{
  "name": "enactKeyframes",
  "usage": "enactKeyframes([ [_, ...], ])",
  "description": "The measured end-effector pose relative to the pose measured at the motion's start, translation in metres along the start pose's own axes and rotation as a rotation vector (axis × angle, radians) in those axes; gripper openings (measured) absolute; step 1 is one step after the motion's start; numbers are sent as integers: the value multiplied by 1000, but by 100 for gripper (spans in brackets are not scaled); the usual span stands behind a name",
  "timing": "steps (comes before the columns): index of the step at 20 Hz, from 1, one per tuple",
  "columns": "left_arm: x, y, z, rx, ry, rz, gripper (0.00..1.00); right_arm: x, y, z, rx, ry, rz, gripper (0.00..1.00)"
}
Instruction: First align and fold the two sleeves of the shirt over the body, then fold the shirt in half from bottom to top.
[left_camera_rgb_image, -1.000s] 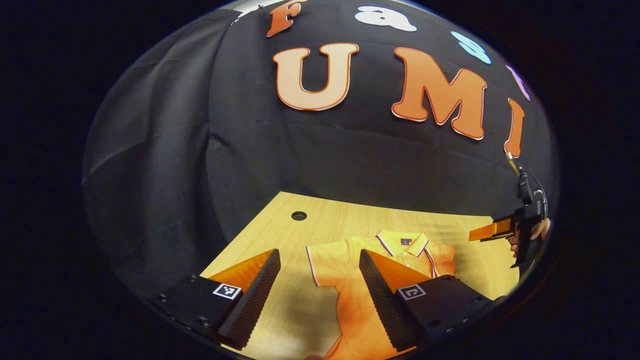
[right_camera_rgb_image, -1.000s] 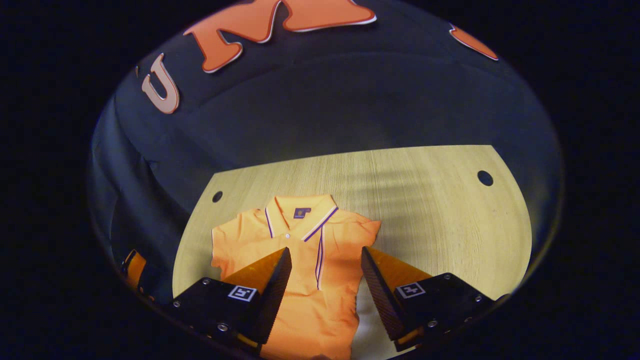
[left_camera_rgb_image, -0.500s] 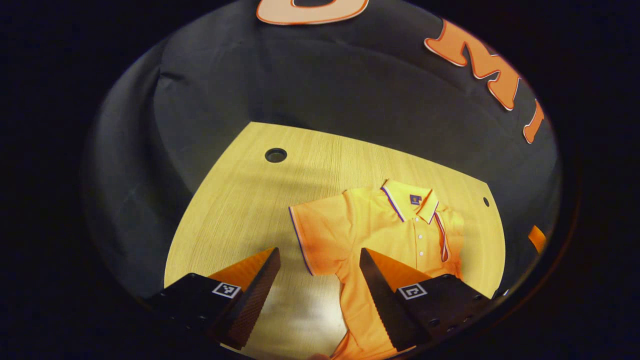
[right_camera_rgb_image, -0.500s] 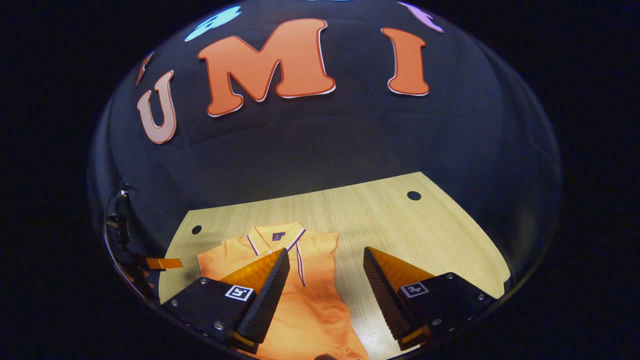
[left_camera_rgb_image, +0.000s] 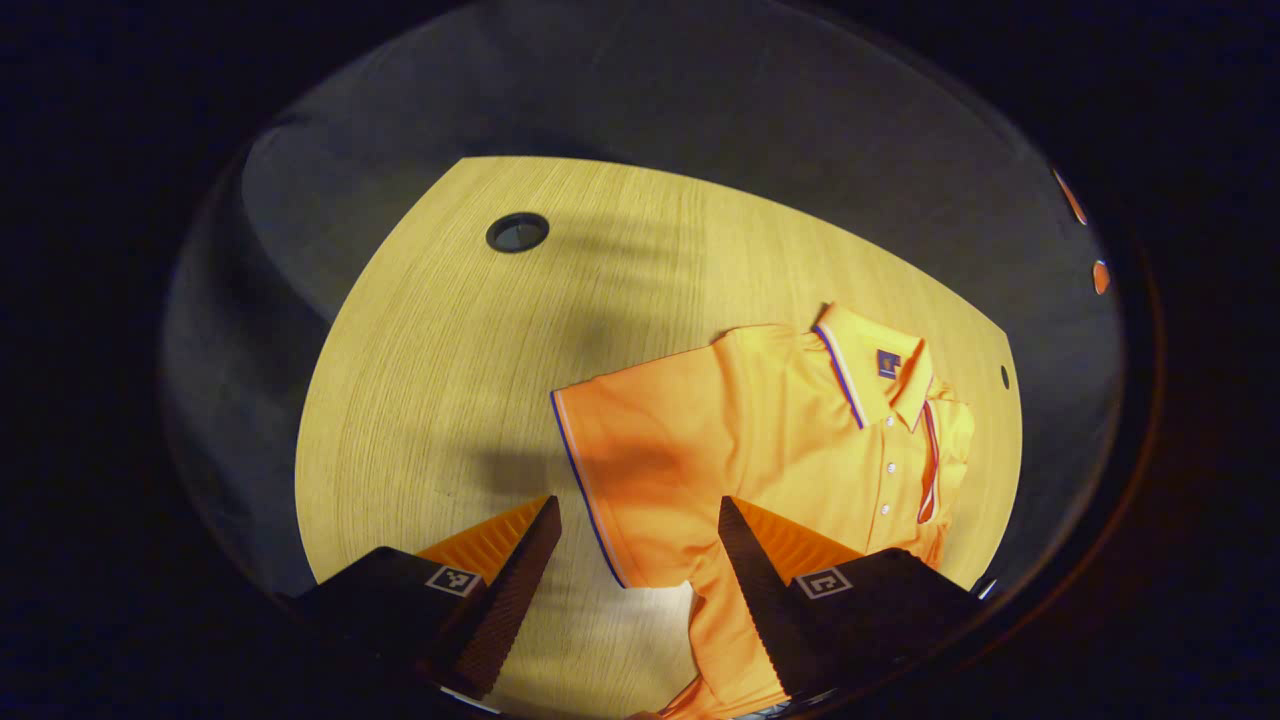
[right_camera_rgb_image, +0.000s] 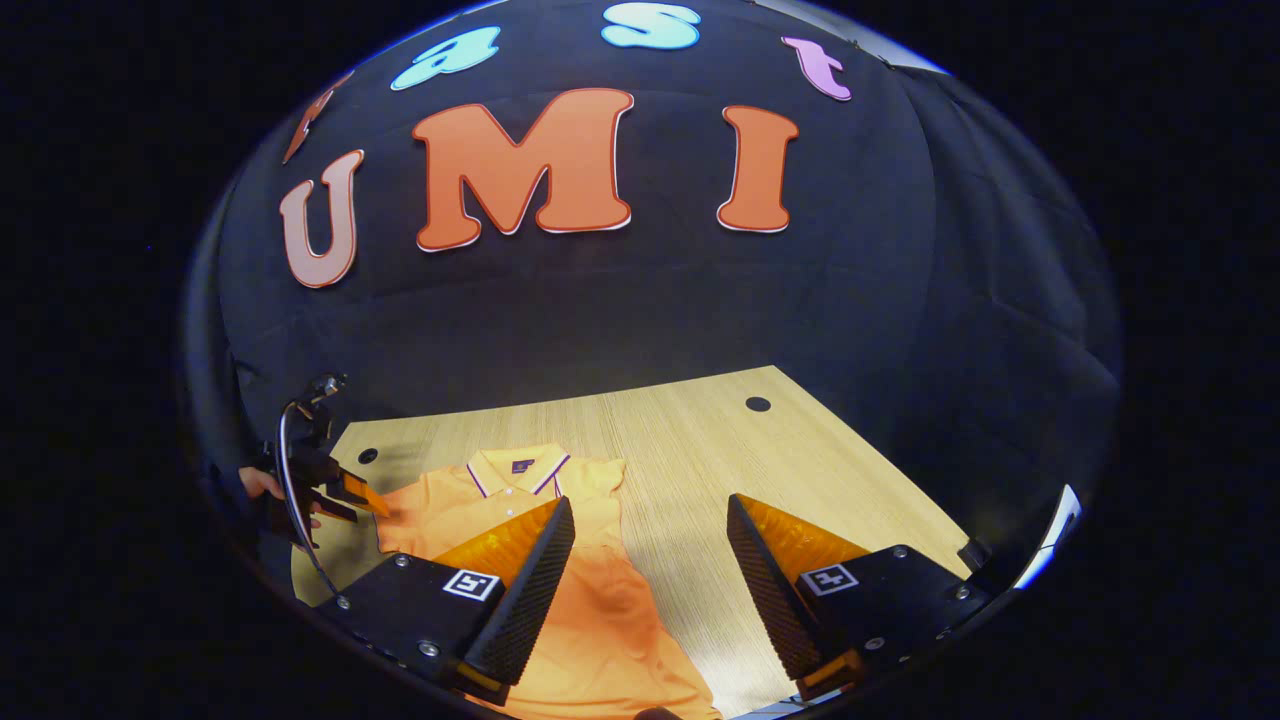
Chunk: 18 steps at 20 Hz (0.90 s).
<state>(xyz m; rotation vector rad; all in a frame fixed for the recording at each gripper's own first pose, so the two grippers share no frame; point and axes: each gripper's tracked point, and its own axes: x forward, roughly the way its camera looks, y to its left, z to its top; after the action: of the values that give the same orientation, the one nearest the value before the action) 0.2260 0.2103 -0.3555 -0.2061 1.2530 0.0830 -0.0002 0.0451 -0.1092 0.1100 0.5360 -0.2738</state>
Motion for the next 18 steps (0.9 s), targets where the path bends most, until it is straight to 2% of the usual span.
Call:
enactKeyframes([
  [2, 12, 9, -1, 0, 40, 45, 98, -11, 0, 0, 1, -18, -4, 95],
  [5, 26, 5, -5, -2, 86, 61, 98, -25, -3, -1, -8, -35, -14, 95],
  [8, 32, 9, -10, 27, 124, 119, 98, -34, -7, -5, 2, -28, -35, 96],
  [9, 31, 8, -13, 40, 137, 129, 93, -37, -8, -5, 9, -33, -37, 96],
  [11, 32, 4, -10, 85, 140, 118, 93, -41, -10, -5, 18, -46, -47, 96],
  [12, 31, 2, -7, 96, 139, 113, 89, -43, -12, -7, 25, -50, -50, 97],
  [13, 32, 0, -5, 100, 128, 108, 80, -43, -14, -10, 33, -49, -56, 96],
  [17, 33, -15, -4, 68, 83, 34, 9, -50, -21, -15, 96, -50, -61, 96],
  [18, 30, -18, -4, 88, 64, 12, 9, -51, -24, -16, 102, -55, -66, 96],
])
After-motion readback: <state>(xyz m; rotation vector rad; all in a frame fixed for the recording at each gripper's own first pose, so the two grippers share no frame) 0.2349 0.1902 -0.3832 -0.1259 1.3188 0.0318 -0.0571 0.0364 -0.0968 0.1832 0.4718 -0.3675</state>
